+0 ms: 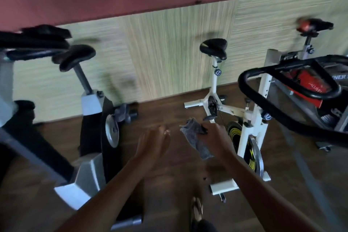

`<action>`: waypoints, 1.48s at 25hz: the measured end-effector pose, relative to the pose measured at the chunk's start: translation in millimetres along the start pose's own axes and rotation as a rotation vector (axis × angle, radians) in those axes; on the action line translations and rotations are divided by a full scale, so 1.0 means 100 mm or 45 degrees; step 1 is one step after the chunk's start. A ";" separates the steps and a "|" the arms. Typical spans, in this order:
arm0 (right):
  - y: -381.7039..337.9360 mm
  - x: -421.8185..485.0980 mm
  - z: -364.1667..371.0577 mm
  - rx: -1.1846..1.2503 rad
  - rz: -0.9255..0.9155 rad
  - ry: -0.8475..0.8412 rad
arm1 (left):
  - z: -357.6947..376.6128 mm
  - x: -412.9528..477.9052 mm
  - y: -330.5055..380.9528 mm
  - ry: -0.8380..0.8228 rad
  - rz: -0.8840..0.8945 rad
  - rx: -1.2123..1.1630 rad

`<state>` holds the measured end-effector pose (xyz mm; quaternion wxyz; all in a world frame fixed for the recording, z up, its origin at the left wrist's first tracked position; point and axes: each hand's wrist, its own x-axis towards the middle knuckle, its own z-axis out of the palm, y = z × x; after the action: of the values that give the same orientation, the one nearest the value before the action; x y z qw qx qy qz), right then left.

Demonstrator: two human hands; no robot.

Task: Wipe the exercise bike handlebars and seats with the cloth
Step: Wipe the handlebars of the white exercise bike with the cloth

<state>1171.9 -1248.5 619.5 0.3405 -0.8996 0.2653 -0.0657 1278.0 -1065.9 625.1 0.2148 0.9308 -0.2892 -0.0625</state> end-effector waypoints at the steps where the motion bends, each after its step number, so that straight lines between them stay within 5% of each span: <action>1: 0.01 0.27 -0.02 0.012 0.000 0.030 | 0.00 0.29 0.05 0.009 0.021 -0.007; 7: 0.00 1.70 -0.21 0.086 0.078 0.141 | 0.06 1.92 0.26 -0.037 0.057 0.013; 14: 0.14 2.88 -0.32 0.106 0.374 0.379 | 0.34 3.68 0.44 -0.138 0.351 -0.025; 22: 0.31 3.83 -0.48 0.112 0.833 0.871 | 0.90 5.44 1.06 -0.474 1.100 0.052; 28: 0.05 3.56 -1.05 0.091 1.176 1.364 | 0.88 5.74 2.05 -0.600 1.673 -0.092; 37: -0.60 2.36 -1.66 -0.028 1.499 2.041 | 0.70 4.45 3.57 -0.889 2.273 -0.612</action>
<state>1348.8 -1430.2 769.6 0.0304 -0.3173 0.8218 -0.4724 1445.8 -1607.1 721.7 0.2691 0.2318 -0.9119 -0.2056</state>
